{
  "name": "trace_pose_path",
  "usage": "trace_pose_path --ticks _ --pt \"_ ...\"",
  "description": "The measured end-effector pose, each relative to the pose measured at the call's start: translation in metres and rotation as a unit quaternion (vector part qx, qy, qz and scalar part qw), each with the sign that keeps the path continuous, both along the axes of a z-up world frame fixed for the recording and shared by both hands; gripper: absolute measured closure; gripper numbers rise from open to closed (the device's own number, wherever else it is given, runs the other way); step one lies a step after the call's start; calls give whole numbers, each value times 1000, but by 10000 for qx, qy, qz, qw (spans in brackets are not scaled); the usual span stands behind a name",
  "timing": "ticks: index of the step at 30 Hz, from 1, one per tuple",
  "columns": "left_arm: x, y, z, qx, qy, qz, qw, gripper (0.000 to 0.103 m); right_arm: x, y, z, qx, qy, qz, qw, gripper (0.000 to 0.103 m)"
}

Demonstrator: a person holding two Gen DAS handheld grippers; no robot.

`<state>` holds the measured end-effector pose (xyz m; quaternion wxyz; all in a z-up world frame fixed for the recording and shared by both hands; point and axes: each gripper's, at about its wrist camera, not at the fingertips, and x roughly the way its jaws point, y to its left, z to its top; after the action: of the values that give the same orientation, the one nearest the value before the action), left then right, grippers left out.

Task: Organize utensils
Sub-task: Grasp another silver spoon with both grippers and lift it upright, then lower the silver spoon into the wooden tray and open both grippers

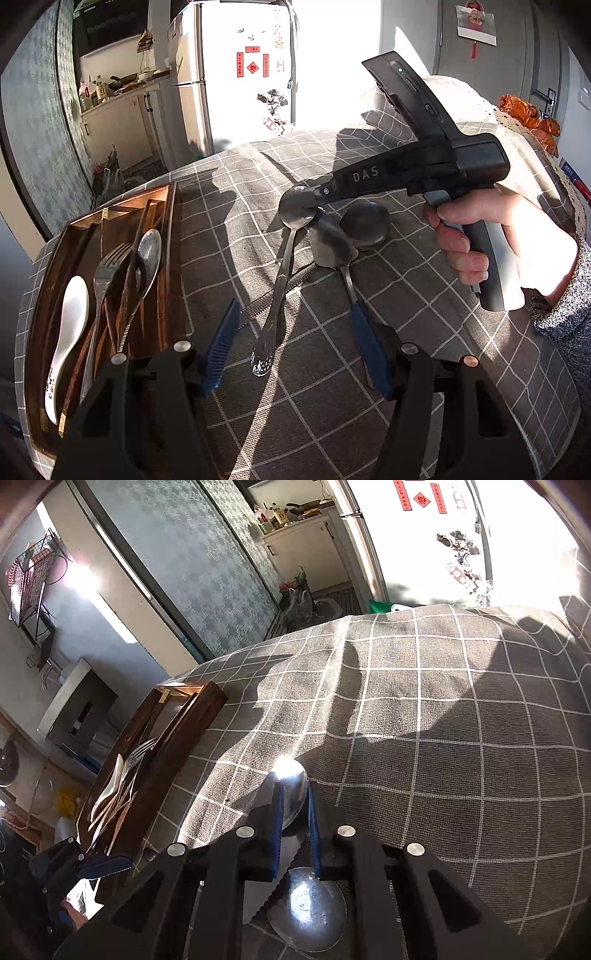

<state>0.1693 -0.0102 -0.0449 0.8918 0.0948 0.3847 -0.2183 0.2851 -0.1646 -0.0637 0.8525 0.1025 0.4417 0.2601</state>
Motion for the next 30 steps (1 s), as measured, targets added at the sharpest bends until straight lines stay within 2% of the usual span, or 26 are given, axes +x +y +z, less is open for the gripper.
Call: trace_pose_path --ticks 5,9,11,12,13,21,27,30 --pt "2 -7 -6 135 -28 -31 9999 37 -24 -4 33 308 -332 282 9986 100" --pt "4 -9 -8 0 43 -69 10000 37 -47 -13 65 553 -567 413 9960 102" --pt "3 -11 -7 -68 83 -126 9999 46 -55 -19 75 659 -620 388 9951 102" --pt "1 -13 -7 -74 108 -179 9998 64 -58 -21 79 693 -635 371 9949 102" --pt "-1 -14 -6 -74 81 -201 9997 91 -62 -22 82 673 -674 347 9949 102" --pt "-13 0 14 44 -153 -16 9999 93 -69 -9 96 814 -724 352 9934 102" --pt "-25 31 48 70 -500 211 9985 92 -75 22 128 877 -955 530 9901 102" --pt "-28 51 56 41 -569 401 9976 92 -70 44 130 923 -930 623 9894 102"
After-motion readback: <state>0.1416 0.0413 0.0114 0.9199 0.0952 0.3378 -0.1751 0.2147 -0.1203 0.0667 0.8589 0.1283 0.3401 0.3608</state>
